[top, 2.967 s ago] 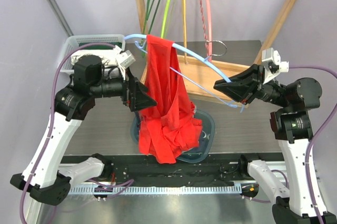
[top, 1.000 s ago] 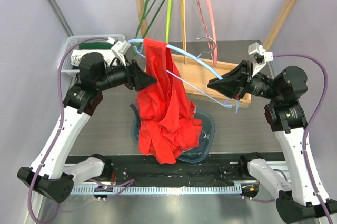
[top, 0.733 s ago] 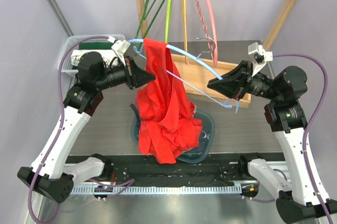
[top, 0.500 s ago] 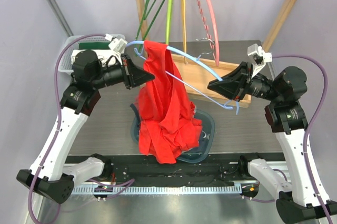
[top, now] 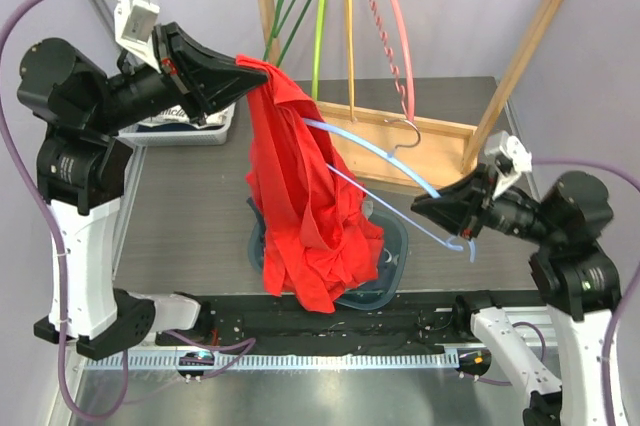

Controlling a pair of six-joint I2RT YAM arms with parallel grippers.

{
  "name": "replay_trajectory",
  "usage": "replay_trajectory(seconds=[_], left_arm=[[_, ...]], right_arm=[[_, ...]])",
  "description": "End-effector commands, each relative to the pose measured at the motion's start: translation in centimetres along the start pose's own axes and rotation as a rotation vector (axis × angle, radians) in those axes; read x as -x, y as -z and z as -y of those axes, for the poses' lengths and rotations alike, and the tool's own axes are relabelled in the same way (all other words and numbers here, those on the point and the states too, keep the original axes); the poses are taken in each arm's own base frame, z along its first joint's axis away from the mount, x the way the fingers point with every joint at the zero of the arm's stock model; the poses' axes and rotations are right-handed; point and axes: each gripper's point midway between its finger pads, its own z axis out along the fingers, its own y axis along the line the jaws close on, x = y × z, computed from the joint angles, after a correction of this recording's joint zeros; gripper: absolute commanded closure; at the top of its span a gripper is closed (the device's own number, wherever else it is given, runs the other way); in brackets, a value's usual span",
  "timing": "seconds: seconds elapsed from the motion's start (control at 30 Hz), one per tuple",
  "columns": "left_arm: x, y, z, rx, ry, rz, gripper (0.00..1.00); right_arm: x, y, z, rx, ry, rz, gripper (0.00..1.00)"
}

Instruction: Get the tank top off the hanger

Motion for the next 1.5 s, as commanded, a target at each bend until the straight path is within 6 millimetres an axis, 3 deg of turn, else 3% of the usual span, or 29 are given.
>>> replay_trajectory(seconds=[0.0, 0.33, 0.53, 0.57, 0.73, 0.8, 0.87, 1.0, 1.03, 1.17, 1.23, 1.27, 1.3, 1.47], left_arm=[[0.9, -0.4, -0.1, -0.008, 0.013, -0.005, 1.0], [6.2, -0.2, 4.9, -0.229, -0.081, 0.103, 0.98], [10.3, 0.2, 6.8, -0.281, -0.194, 0.235, 0.92], [10.7, 0.3, 6.9, -0.28, -0.208, 0.25, 0.91], [14.1, 1.2, 8.7, -0.296, -0.353, 0.383, 0.89], [14.3, 1.3, 9.1, -0.305, -0.361, 0.392, 0.89], [13.2, 0.7, 8.3, -0.321, -0.345, 0.347, 0.89], [8.2, -2.5, 2.4, -0.264, -0.255, 0.19, 0.9], [7.2, -3.0, 1.3, -0.254, -0.242, 0.165, 0.9], [8.7, -4.1, -1.8, -0.142, -0.421, 0.243, 0.91], [10.6, -3.6, -0.8, -0.146, -0.507, 0.309, 0.87], [10.9, -3.5, -0.3, -0.155, -0.528, 0.323, 0.78], [10.9, -3.5, -0.1, -0.173, -0.532, 0.324, 0.75], [11.0, -3.3, 0.8, -0.21, -0.542, 0.329, 0.8]], right_arm=[[1.7, 3.8, -4.5, -0.044, 0.143, 0.062, 0.99], [4.3, 8.6, -7.5, -0.229, 0.268, 0.186, 0.99], [9.5, 11.8, -5.8, -0.479, 0.312, 0.412, 0.99], [10.2, 12.4, -4.7, -0.546, 0.297, 0.436, 0.99], [11.1, 13.0, -2.8, -0.649, 0.23, 0.445, 0.99], [11.1, 13.2, -2.5, -0.666, 0.205, 0.454, 0.99], [11.3, 13.6, -2.5, -0.683, 0.194, 0.475, 0.99], [11.7, 14.2, -1.5, -0.744, 0.166, 0.504, 0.99], [11.7, 14.1, -0.5, -0.777, 0.139, 0.493, 0.99], [11.3, 13.1, 1.1, -0.792, 0.093, 0.452, 0.99], [11.1, 12.9, 1.5, -0.799, 0.078, 0.449, 0.99], [11.0, 12.8, 1.5, -0.797, 0.077, 0.446, 0.99], [10.7, 12.6, 1.9, -0.801, 0.071, 0.436, 0.99], [10.1, 12.0, 2.6, -0.799, 0.053, 0.408, 0.99]])
